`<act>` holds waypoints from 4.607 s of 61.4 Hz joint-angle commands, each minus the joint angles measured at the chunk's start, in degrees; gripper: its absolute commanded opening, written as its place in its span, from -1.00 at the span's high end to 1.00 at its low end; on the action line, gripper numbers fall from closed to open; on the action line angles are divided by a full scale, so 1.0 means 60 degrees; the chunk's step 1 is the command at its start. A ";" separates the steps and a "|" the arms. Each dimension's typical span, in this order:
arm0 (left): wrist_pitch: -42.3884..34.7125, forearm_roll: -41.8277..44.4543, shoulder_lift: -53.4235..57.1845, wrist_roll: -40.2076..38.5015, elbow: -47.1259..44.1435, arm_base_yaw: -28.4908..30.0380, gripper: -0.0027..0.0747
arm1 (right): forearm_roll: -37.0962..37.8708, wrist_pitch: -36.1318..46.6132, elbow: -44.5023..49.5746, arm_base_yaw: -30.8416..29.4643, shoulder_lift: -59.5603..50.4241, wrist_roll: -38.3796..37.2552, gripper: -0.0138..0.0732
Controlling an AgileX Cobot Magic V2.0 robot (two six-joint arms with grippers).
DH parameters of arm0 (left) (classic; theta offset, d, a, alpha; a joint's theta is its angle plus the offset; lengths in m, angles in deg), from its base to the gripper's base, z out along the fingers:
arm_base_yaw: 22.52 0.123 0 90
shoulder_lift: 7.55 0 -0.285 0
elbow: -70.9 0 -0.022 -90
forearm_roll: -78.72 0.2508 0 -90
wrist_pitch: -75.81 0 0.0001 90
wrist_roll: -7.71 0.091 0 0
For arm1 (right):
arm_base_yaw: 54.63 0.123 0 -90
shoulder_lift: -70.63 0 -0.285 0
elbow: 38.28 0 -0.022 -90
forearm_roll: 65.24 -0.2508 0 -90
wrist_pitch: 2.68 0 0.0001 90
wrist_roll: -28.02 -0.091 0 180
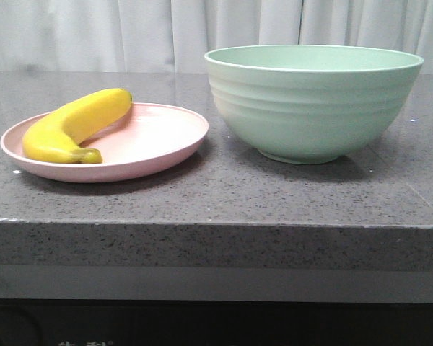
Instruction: Transfer banana from pink plate to green bowl
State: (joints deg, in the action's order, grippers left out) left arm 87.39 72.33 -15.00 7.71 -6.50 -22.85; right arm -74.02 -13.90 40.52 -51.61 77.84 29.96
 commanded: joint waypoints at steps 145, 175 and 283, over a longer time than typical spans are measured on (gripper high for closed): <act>-0.0639 -0.0075 -0.4582 -0.0115 0.4936 -0.0013 0.98 | 0.0174 -0.0375 -0.5244 -0.0076 0.3584 0.0020 0.82; -0.1061 -0.0726 -0.5528 -0.0137 0.5085 -0.0032 -0.83 | 0.0174 -0.0046 -0.5353 -0.0076 0.3999 0.0020 -0.82; 0.3097 -0.0618 -1.4497 0.0459 1.0316 -0.4013 -0.29 | 0.0174 0.0265 -0.5294 -0.0076 0.3999 0.0020 -0.82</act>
State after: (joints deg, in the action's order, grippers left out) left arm 108.63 69.17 -103.56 10.36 53.70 -46.79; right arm -73.42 -17.40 10.47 -51.61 101.04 29.96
